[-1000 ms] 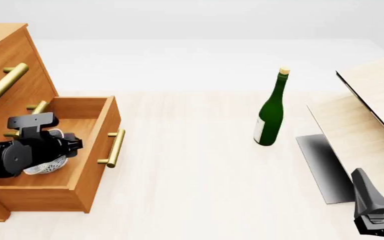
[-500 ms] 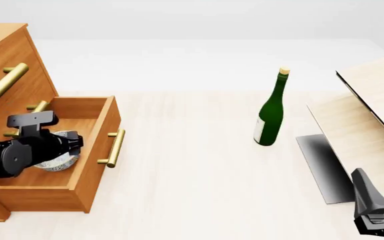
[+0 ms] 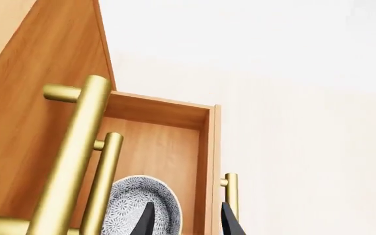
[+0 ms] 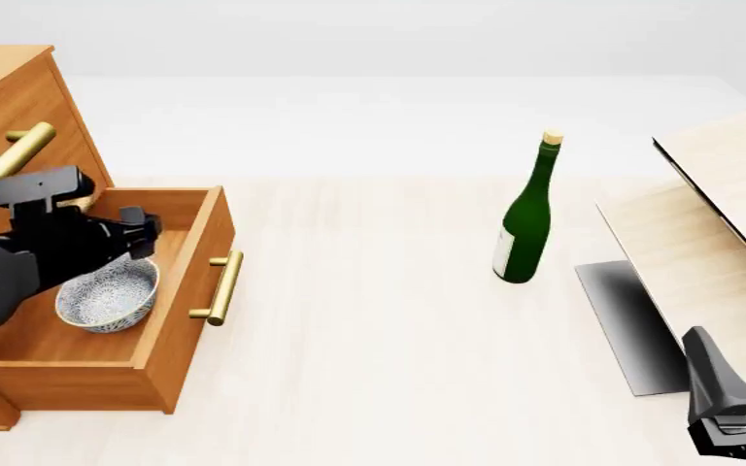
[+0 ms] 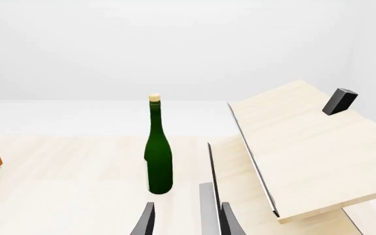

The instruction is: Put the bowl in the bottom drawer of the cabinet.

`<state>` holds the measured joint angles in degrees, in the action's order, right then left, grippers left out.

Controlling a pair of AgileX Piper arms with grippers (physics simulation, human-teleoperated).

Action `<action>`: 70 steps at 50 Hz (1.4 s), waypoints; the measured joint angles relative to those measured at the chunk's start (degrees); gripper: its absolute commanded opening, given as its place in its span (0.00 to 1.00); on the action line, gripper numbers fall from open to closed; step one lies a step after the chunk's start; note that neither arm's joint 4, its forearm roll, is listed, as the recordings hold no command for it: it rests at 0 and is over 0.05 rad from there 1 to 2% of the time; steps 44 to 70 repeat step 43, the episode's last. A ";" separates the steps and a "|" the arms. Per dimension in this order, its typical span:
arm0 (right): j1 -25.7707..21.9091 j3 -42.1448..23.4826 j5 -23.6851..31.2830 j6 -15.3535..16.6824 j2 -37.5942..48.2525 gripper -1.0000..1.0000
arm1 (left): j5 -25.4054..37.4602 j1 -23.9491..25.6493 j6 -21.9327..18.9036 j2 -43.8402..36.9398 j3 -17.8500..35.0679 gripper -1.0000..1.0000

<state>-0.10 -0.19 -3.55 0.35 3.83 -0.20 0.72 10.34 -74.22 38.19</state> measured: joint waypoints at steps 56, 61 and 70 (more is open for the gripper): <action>0.00 0.00 0.00 0.00 0.00 1.00 | 7.69 6.27 3.95 12.09 4.91 1.00; 0.00 0.00 0.00 0.00 0.00 1.00 | 7.69 6.27 3.95 12.09 4.91 1.00; 0.00 0.00 0.00 0.00 0.00 1.00 | 7.69 6.27 3.95 12.09 4.91 1.00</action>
